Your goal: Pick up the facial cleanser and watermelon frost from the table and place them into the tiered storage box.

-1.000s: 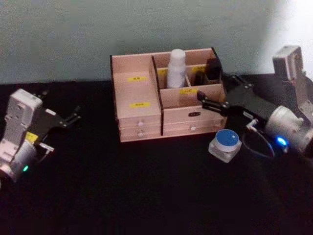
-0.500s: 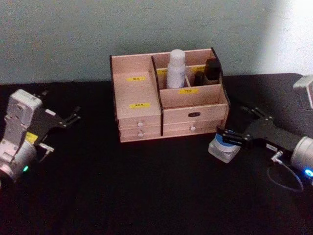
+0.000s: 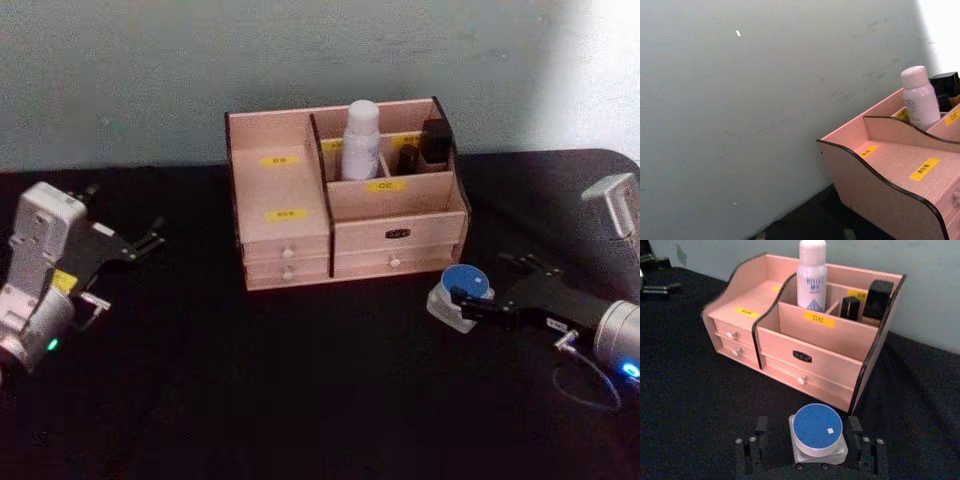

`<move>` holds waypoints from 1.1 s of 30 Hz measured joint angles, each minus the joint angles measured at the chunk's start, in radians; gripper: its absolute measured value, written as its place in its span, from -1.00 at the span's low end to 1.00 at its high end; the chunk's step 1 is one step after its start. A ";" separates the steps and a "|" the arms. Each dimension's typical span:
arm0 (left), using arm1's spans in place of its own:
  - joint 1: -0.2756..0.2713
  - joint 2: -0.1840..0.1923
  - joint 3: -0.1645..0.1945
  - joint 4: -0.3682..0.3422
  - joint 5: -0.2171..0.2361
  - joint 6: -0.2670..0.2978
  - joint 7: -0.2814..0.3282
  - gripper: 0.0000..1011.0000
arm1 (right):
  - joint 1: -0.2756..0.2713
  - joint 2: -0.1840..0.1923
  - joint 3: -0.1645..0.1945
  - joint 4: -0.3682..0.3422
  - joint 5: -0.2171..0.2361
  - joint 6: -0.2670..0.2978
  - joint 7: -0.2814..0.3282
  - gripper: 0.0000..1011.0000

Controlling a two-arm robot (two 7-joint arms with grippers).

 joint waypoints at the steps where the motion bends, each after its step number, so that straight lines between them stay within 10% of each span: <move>1: 0.000 0.000 0.000 0.000 0.000 0.000 0.000 0.98 | 0.006 -0.001 -0.006 0.007 0.000 0.007 -0.003 0.98; 33: 0.000 0.000 0.000 0.000 0.000 0.000 0.000 0.98 | 0.088 -0.047 -0.059 0.132 -0.016 0.024 -0.018 0.98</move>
